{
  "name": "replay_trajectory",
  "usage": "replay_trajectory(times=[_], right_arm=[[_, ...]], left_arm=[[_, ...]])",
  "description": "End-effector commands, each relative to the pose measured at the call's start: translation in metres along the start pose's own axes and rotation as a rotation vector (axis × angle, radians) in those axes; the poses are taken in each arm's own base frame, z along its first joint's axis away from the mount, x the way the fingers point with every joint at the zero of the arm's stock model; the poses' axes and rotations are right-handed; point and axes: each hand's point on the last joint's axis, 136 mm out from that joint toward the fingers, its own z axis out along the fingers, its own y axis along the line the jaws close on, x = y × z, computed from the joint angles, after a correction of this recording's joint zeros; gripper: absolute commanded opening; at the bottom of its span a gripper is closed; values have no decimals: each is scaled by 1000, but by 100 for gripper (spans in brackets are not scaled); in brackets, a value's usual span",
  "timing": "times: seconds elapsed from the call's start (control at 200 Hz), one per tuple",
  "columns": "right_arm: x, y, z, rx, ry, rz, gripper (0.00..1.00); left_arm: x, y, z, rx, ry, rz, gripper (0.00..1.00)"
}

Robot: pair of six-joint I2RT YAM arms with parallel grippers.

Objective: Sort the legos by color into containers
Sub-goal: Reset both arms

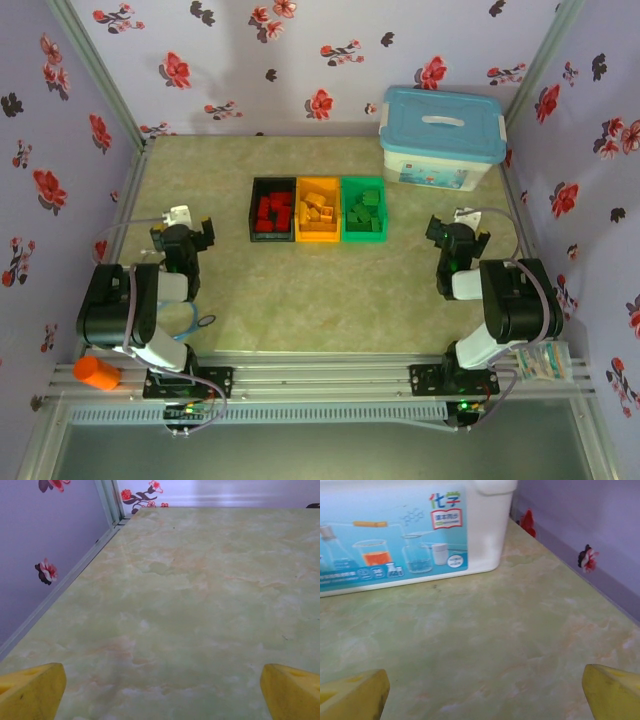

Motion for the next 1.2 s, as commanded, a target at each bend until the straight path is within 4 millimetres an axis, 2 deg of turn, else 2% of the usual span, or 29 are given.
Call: replay_trajectory(times=[0.0, 0.035, 0.065, 0.1, 0.125, 0.215, 0.37, 1.195], right_arm=[[-5, 3, 1, -19, -1, 25, 99], [-4, 4, 1, -22, -1, 23, 99], [-4, 7, 1, -38, -1, 16, 99], [-3, 23, 1, -128, 18, -16, 99], [-1, 34, 0, -195, 27, -38, 98], [-1, 42, -5, -249, 7, -53, 99], [-1, 38, -3, -225, 15, -48, 99], [-1, 35, -1, -207, 21, -38, 99]], left_arm=[[-4, 0, 2, 14, -4, -31, 99], [-5, -3, 2, 29, -6, -28, 100], [-5, -13, 2, 83, 1, -8, 98], [-3, -30, 0, 182, 10, 48, 94], [-2, -33, -2, 204, 2, 60, 92], [-4, -36, -5, 219, -14, 66, 100], [-4, -25, 1, 154, 3, 37, 100], [-5, -25, 1, 155, 2, 37, 100]])
